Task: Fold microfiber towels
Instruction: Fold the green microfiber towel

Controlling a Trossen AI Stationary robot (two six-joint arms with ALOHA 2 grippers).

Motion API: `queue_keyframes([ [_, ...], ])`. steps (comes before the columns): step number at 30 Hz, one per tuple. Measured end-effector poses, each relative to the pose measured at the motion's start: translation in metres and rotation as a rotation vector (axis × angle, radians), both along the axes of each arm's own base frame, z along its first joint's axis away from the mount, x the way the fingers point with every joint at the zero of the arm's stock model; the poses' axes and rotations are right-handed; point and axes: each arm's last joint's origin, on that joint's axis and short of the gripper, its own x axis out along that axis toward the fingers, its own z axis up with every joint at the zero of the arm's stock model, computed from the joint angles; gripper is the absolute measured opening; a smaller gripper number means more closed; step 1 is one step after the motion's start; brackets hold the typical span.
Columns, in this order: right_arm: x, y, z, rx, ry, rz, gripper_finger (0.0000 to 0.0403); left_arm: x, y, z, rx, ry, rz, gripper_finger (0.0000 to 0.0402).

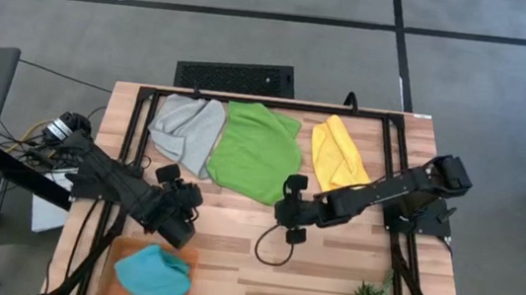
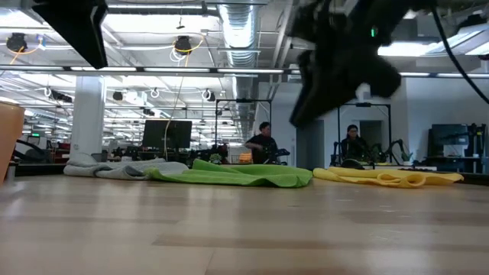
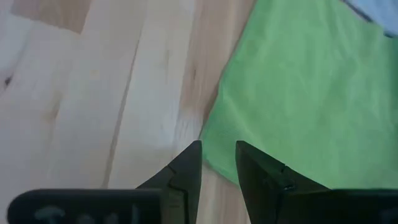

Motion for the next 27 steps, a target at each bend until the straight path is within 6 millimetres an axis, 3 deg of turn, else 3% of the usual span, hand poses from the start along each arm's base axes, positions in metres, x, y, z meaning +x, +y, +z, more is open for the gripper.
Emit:
queue_keyframes([
  [6,0.000,-0.022,-0.024,0.039,0.086,0.013,0.0122,0.004,0.008,0.000,0.005,0.019,0.008,0.0171],
  [8,0.008,-0.023,-0.027,0.036,0.058,0.039,0.0122,0.005,0.010,0.000,0.005,0.020,0.012,0.0171],
  [27,0.015,-0.045,-0.057,0.048,0.185,0.116,0.0122,0.007,0.011,0.000,0.000,0.010,0.017,0.0171],
])
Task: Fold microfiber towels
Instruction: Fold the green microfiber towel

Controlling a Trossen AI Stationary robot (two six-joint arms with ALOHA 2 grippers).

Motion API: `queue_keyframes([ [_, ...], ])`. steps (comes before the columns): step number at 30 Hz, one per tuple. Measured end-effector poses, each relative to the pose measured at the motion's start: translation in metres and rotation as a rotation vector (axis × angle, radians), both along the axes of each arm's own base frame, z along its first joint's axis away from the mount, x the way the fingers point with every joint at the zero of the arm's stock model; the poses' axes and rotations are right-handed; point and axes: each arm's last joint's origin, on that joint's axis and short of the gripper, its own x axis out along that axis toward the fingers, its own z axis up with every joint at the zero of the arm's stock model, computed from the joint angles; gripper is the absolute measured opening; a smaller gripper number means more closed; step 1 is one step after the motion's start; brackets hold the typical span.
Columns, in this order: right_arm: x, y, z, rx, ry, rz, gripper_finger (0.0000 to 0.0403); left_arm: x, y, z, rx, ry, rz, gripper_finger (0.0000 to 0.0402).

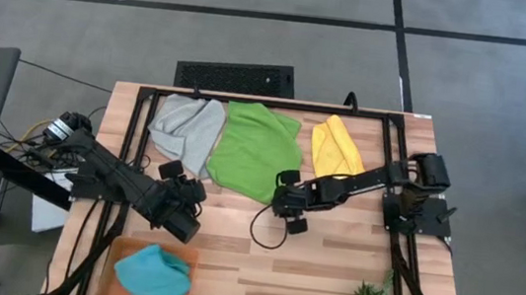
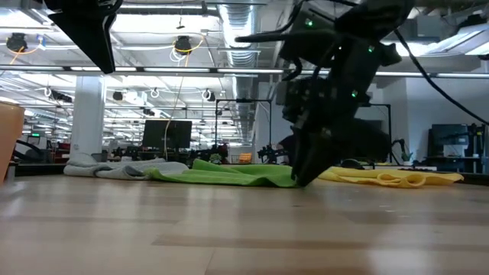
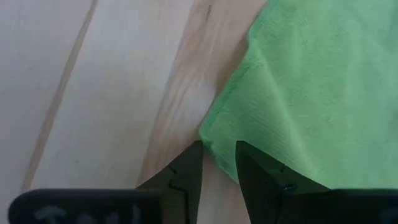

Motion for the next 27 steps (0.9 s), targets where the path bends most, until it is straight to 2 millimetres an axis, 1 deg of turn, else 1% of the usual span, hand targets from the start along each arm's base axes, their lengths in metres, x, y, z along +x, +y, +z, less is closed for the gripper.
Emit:
queue_keyframes([
  [6,0.003,-0.003,-0.009,-0.009,0.021,0.004,0.0121,0.002,-0.001,0.000,-0.009,-0.027,0.007,0.0171],
  [8,0.003,-0.003,-0.009,-0.011,0.022,0.004,0.0113,0.003,-0.001,0.000,-0.015,-0.037,0.010,0.0171],
  [11,0.002,0.000,-0.010,-0.012,0.024,0.013,0.0082,0.003,-0.002,0.000,-0.017,-0.042,0.010,0.0171],
  [15,0.002,0.005,-0.008,0.012,0.010,-0.030,0.0017,0.004,-0.002,0.000,-0.018,-0.052,0.012,0.0171],
  [16,0.002,0.006,-0.007,0.013,0.010,-0.036,0.0011,0.004,-0.002,0.000,-0.023,-0.060,0.016,0.0171],
  [20,0.003,0.017,-0.005,0.018,0.003,-0.041,0.0015,0.008,-0.004,0.000,-0.049,-0.104,0.021,0.0171],
  [22,0.003,0.025,-0.003,0.021,0.011,-0.029,0.0007,0.010,-0.006,0.000,-0.059,-0.122,0.019,0.0171],
  [25,0.000,0.038,-0.001,0.017,0.036,-0.034,0.0007,0.014,-0.008,0.000,-0.069,-0.137,-0.018,0.0171],
  [27,-0.002,0.045,0.001,0.000,0.052,-0.035,0.0007,0.018,-0.010,-0.004,-0.076,-0.158,-0.063,0.0171],
])
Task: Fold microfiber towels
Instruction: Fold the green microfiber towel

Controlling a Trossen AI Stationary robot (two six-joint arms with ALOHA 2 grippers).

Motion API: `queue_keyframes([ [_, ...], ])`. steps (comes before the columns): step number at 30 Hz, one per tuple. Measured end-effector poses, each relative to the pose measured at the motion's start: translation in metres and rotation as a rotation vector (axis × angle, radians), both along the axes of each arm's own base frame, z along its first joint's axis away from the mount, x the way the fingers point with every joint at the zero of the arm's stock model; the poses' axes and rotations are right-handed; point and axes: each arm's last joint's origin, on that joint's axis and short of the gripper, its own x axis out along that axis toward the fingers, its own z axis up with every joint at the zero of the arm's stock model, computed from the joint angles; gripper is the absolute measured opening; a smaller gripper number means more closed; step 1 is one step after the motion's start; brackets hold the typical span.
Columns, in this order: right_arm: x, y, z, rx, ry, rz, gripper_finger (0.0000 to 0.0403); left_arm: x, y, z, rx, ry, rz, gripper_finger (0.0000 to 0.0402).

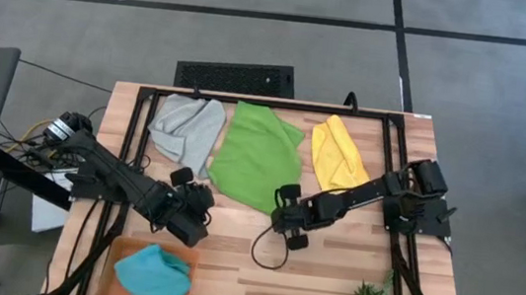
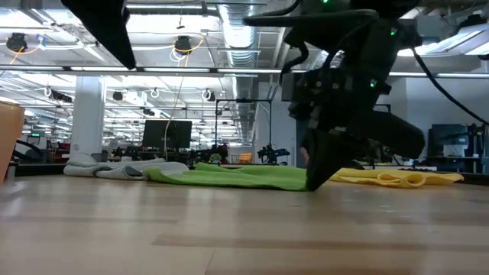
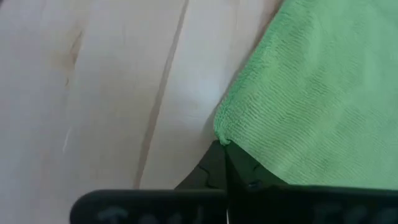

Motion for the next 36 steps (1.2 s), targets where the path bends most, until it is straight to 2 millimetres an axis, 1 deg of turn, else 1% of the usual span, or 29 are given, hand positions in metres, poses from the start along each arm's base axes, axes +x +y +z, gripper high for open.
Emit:
queue_keyframes([
  [3,-0.002,0.011,0.005,-0.028,0.012,-0.007,0.0004,0.003,-0.002,-0.011,0.006,-0.002,-0.087,0.0171],
  [6,-0.004,0.022,0.010,-0.041,0.019,-0.011,0.0005,0.008,-0.005,-0.027,-0.007,-0.027,-0.186,0.0171],
  [9,-0.006,0.031,0.014,-0.048,0.025,-0.007,0.0003,0.010,-0.007,-0.042,0.018,-0.052,-0.283,0.0171],
  [13,-0.008,0.040,0.021,-0.060,0.042,-0.022,0.0004,0.011,-0.003,-0.059,0.038,-0.068,-0.354,0.0171],
  [18,-0.011,0.051,0.028,-0.061,0.059,-0.023,0.0002,0.013,0.015,-0.072,0.079,-0.038,-0.356,0.0171],
  [21,-0.012,0.057,0.033,-0.077,0.048,-0.026,0.0003,0.019,0.030,-0.074,0.078,0.002,-0.373,0.0171],
  [27,-0.014,0.068,0.046,-0.123,0.034,-0.034,0.0003,0.029,0.067,-0.076,-0.084,0.055,-0.421,0.0171],
  [30,-0.014,0.072,0.048,-0.119,0.026,-0.026,0.0004,0.033,0.084,-0.076,-0.148,0.060,-0.440,0.0171],
  [33,-0.015,0.073,0.048,-0.117,0.025,-0.026,0.0004,0.035,0.094,-0.075,-0.163,0.053,-0.522,0.0171],
  [36,-0.015,0.072,0.048,-0.110,0.024,-0.049,0.0004,0.039,0.097,-0.075,-0.176,0.035,-0.609,0.0171],
])
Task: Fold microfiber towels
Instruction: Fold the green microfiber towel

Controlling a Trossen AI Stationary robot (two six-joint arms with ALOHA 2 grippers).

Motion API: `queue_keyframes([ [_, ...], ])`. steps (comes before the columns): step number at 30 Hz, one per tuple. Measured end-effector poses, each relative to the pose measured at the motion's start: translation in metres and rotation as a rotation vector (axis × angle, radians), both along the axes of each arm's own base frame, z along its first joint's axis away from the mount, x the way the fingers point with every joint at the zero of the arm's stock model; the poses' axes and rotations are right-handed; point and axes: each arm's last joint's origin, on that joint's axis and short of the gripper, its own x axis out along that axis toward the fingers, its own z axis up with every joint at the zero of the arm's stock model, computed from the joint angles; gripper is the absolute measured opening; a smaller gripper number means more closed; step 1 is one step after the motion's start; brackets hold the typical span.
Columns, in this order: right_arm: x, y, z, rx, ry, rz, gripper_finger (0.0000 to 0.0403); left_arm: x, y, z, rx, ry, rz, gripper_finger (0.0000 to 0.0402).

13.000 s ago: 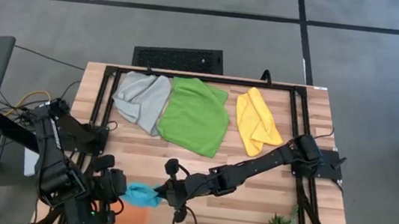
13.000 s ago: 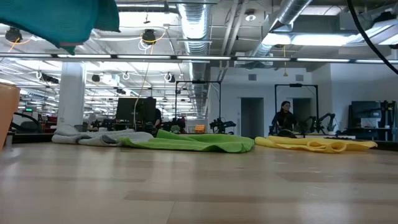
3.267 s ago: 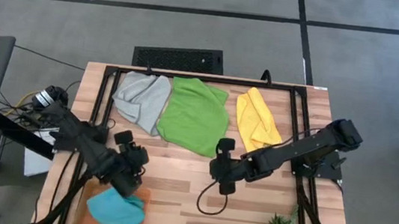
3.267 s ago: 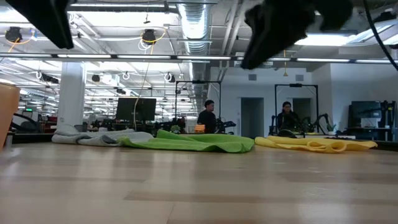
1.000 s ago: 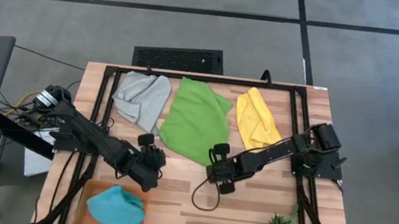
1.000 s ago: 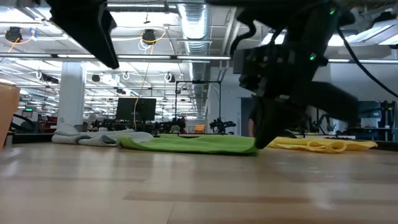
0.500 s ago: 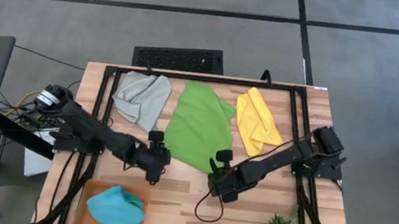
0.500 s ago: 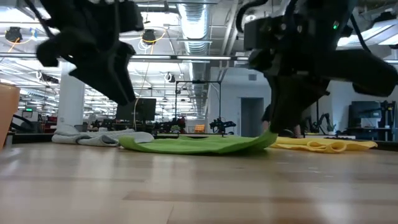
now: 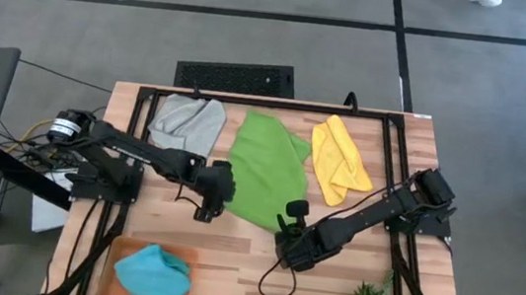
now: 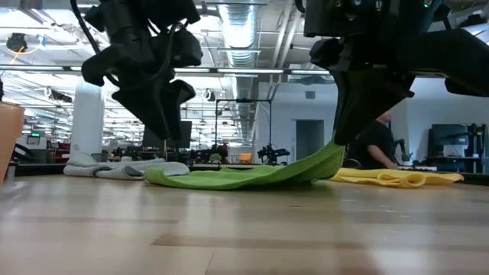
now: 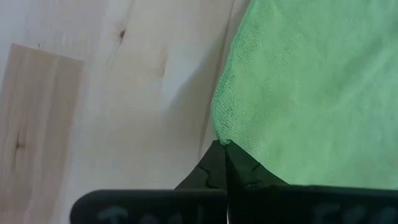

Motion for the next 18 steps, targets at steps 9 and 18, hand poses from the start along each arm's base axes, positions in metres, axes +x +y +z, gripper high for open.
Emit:
queue_keyframes([
  [9,-0.002,-0.001,0.000,0.003,0.009,-0.030,0.0005,0.009,-0.003,-0.032,0.020,0.102,-0.096,0.0171],
  [18,-0.002,-0.002,0.000,0.001,0.017,-0.044,0.0005,0.013,-0.002,-0.050,0.064,0.155,-0.120,0.0171],
])
